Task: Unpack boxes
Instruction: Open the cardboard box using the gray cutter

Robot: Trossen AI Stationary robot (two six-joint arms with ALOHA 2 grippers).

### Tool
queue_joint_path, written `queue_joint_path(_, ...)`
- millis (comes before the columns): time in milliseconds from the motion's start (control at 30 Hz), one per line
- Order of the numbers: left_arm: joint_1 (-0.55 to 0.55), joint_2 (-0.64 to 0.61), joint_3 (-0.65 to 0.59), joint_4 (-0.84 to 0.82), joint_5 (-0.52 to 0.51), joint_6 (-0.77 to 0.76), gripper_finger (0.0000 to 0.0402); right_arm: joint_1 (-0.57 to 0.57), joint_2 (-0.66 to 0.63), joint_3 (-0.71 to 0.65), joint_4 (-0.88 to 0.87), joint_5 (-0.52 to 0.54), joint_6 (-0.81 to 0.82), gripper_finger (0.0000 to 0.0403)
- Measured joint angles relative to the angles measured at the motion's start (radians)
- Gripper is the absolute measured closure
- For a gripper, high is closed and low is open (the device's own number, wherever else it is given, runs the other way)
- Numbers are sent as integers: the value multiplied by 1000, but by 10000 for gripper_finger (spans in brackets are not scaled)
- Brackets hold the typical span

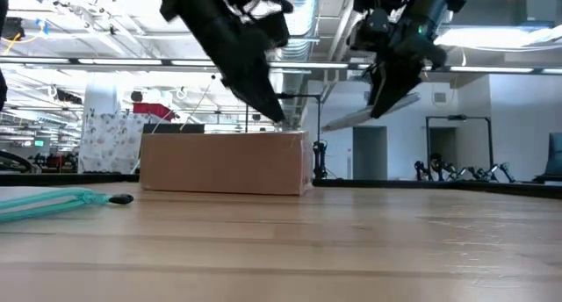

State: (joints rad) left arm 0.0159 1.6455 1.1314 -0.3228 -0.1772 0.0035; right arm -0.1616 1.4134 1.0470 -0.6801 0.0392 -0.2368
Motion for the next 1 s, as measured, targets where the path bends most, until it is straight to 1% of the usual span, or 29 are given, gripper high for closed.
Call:
queue_joint_path(67,-3,-45,30,-98,0,-23,297,0,-29,19,-16,3,25,279)
queue_joint_path(133,-2,-95,59,-196,-22,-50,297,-3,-62,22,6,5,53,279)
queue_joint_path(200,11,-143,71,-295,-92,-51,297,-6,-73,22,56,5,85,279)
queue_joint_path(267,40,-190,65,-369,-196,-25,297,-10,-67,19,109,-10,121,279)
queue_joint_path(333,87,-234,48,-405,-280,-3,297,-7,-46,8,167,-49,150,279)
queue_joint_path(367,120,-249,38,-409,-298,17,297,-1,-28,6,199,-59,163,279)
queue_joint_path(433,198,-278,14,-374,-299,62,297,14,16,2,259,-68,176,279)
queue_joint_path(500,288,-291,-16,-318,-283,114,297,26,61,0,308,-73,184,279)
queue_joint_path(533,336,-292,-30,-286,-256,144,297,32,82,0,345,-74,185,279)
queue_joint_path(633,475,-272,-58,-162,-134,221,297,50,140,0,436,-71,204,279)
queue_joint_path(733,586,-228,-66,-49,-11,275,297,67,183,0,501,-71,252,279)
queue_joint_path(867,672,-143,-67,62,81,320,297,90,239,0,504,-72,312,279)
queue_joint_path(933,697,-98,-67,111,93,326,297,102,259,0,505,-71,333,279)
queue_joint_path(1000,716,-57,-67,125,94,340,297,108,262,0,513,-71,362,279)
